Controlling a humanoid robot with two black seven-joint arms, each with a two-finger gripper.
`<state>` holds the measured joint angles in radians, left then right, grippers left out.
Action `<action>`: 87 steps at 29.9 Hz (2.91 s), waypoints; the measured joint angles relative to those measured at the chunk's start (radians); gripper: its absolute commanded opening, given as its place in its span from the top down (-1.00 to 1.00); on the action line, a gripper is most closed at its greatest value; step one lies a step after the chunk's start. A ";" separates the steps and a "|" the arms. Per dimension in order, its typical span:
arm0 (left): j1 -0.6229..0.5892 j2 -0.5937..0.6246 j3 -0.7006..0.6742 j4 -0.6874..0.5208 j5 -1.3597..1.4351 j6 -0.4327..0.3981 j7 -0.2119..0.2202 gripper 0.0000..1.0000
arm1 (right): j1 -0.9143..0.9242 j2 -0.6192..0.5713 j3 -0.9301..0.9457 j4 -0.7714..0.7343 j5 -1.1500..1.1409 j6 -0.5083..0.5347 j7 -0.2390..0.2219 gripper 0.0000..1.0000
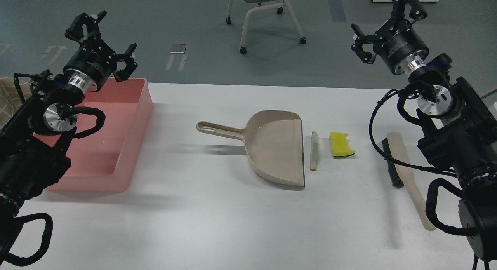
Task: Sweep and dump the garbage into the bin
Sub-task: 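Lower the left gripper from the raised pose toward the dustpan handle, then grasp the beige dustpan handle with the left gripper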
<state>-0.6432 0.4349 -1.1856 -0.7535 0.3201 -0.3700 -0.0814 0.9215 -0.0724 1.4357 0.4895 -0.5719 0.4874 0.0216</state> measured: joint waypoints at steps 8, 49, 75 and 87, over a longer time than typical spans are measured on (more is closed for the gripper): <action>-0.002 -0.006 -0.002 -0.005 -0.002 0.001 0.000 -0.96 | -0.001 -0.007 0.035 0.003 0.004 -0.001 0.000 -1.00; 0.314 0.111 -0.028 -0.544 -0.004 0.036 -0.038 -0.95 | -0.205 -0.081 0.068 0.260 0.004 -0.007 0.000 -1.00; 0.698 0.045 0.140 -0.834 0.577 0.164 -0.064 -0.84 | -0.566 -0.127 0.181 0.578 0.006 -0.001 -0.002 -1.00; 0.436 -0.110 0.334 -0.497 0.584 0.243 -0.059 -0.76 | -0.572 -0.154 0.206 0.571 0.006 0.000 -0.002 -1.00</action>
<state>-0.2075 0.3254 -0.8520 -1.2503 0.9040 -0.1267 -0.1401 0.3499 -0.2268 1.6412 1.0609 -0.5659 0.4876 0.0198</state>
